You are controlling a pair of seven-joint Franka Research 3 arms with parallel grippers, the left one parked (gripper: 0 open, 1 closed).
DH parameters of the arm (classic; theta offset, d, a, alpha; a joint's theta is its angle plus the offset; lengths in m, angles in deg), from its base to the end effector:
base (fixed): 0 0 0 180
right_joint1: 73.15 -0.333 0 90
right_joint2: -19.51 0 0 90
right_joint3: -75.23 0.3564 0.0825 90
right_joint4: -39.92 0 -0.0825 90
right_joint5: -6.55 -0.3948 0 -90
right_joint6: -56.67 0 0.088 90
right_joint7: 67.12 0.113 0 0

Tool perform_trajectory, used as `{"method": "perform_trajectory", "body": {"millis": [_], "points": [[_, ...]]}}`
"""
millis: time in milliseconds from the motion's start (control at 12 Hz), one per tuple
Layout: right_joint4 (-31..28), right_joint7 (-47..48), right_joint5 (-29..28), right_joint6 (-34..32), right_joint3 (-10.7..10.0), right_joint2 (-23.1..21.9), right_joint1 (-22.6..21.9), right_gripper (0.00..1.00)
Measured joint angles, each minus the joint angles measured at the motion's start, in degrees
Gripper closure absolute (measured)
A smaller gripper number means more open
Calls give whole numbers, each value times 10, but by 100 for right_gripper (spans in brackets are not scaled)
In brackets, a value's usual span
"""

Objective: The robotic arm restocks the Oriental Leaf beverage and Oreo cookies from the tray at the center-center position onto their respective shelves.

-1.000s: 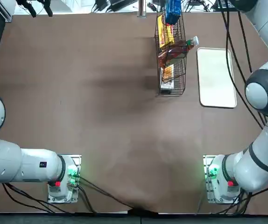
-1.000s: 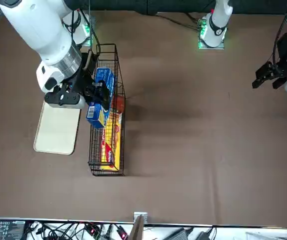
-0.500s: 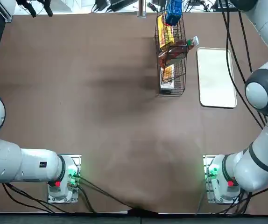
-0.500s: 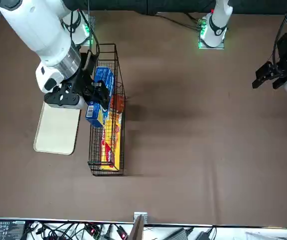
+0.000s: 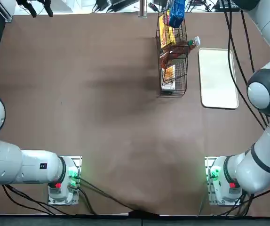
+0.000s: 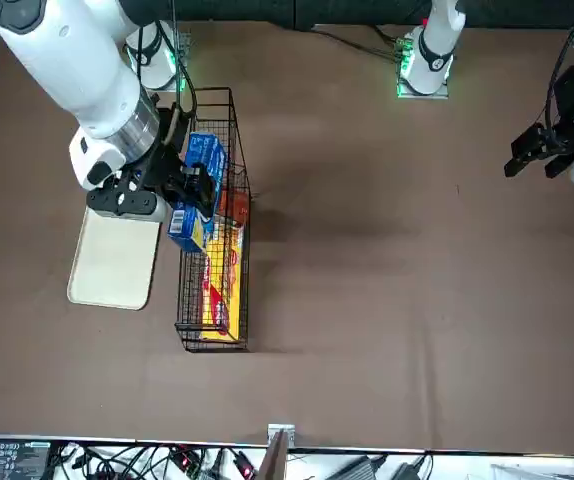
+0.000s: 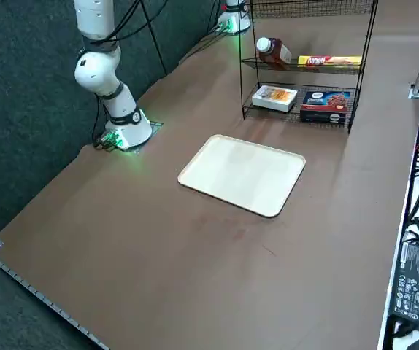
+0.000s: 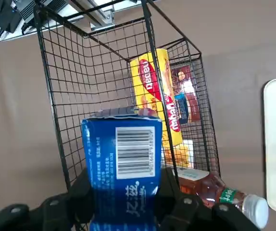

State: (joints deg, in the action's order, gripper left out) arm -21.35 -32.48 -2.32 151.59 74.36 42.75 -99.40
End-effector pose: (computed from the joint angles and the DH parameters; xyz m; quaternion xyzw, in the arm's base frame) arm 0.6318 0.3208 0.6538 -0.9900 0.0789 -0.0411 0.1097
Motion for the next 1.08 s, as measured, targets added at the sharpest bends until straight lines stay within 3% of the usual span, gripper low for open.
{"method": "perform_trajectory", "body": {"millis": [1083], "points": [[0, -23, 21, -1, 6, 4, -8, 39]]}}
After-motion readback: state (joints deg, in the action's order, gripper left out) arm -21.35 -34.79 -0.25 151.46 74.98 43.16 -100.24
